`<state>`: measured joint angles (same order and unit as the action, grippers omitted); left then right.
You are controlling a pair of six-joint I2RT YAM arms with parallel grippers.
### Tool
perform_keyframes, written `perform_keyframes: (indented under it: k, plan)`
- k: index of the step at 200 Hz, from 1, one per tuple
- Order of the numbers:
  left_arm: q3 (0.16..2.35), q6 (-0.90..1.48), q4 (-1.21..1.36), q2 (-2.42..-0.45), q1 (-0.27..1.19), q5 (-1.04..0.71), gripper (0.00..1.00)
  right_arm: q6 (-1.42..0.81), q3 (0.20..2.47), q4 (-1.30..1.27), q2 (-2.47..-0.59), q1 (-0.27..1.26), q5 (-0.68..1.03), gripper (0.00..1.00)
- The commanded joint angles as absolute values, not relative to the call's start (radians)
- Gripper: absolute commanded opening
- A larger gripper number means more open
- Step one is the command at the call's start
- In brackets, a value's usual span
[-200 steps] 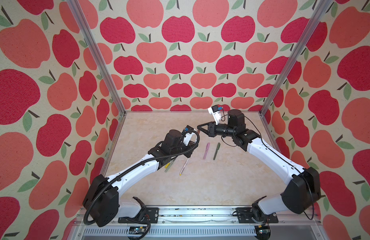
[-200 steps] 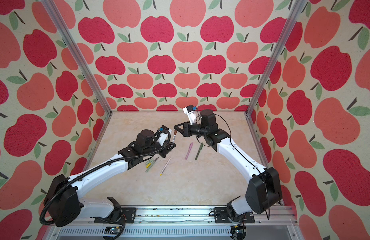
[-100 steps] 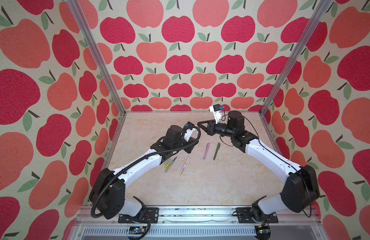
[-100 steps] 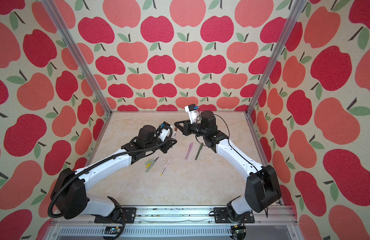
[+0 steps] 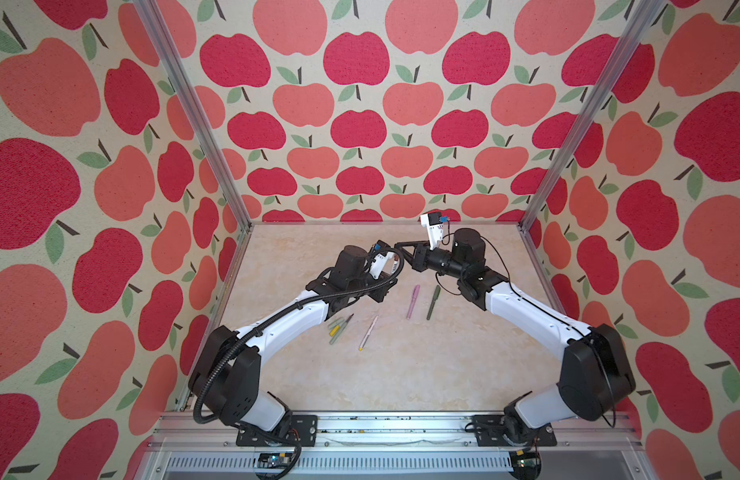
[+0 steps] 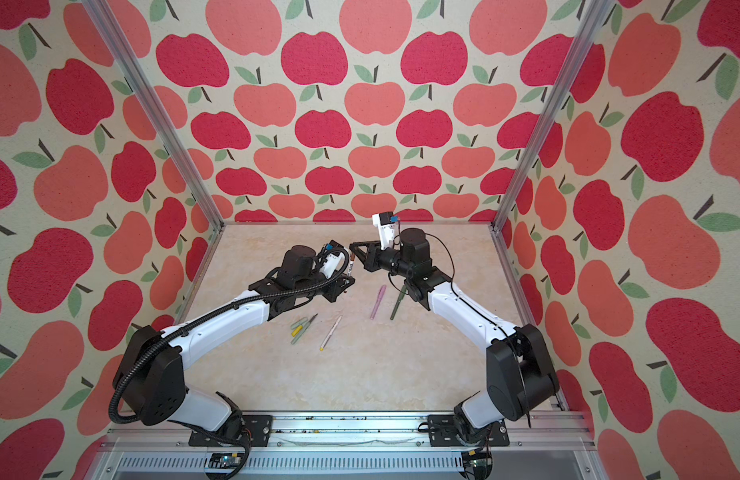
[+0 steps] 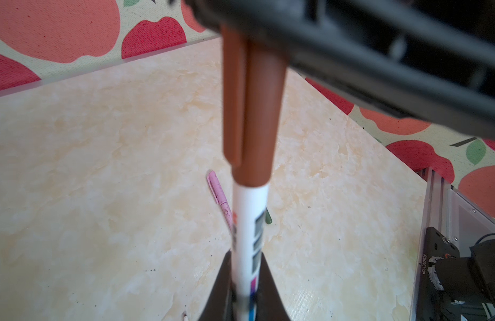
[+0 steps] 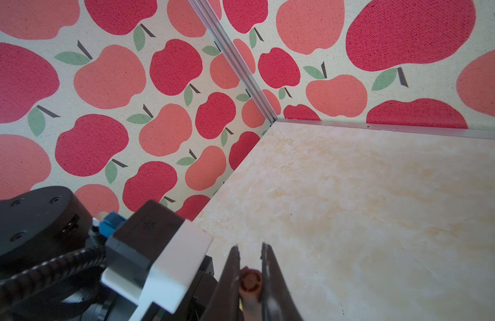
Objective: Insert the pens into the pen caps
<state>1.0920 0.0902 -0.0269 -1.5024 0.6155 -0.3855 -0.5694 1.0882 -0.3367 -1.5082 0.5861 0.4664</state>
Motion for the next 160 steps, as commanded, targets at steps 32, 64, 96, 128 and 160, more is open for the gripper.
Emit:
perform_keyframes:
  k: [32, 64, 96, 128, 160]
  plan:
    - [1.288, 0.091, 0.423, -1.470, 0.547, -0.344, 0.00, -0.626, 0.956, -0.066, -1.571, 0.693, 0.663, 0.03]
    - [1.303, 0.089, 0.426, -1.467, 0.529, -0.354, 0.00, -0.635, 0.934, -0.079, -1.578, 0.699, 0.658, 0.02]
    - [1.319, 0.084, 0.429, -1.467, 0.521, -0.363, 0.00, -0.650, 0.917, -0.090, -1.592, 0.710, 0.660, 0.02]
    - [1.331, 0.084, 0.436, -1.471, 0.517, -0.377, 0.00, -0.663, 0.903, -0.105, -1.608, 0.721, 0.661, 0.02]
    - [1.347, 0.083, 0.433, -1.479, 0.515, -0.388, 0.00, -0.679, 0.889, -0.120, -1.631, 0.732, 0.667, 0.02]
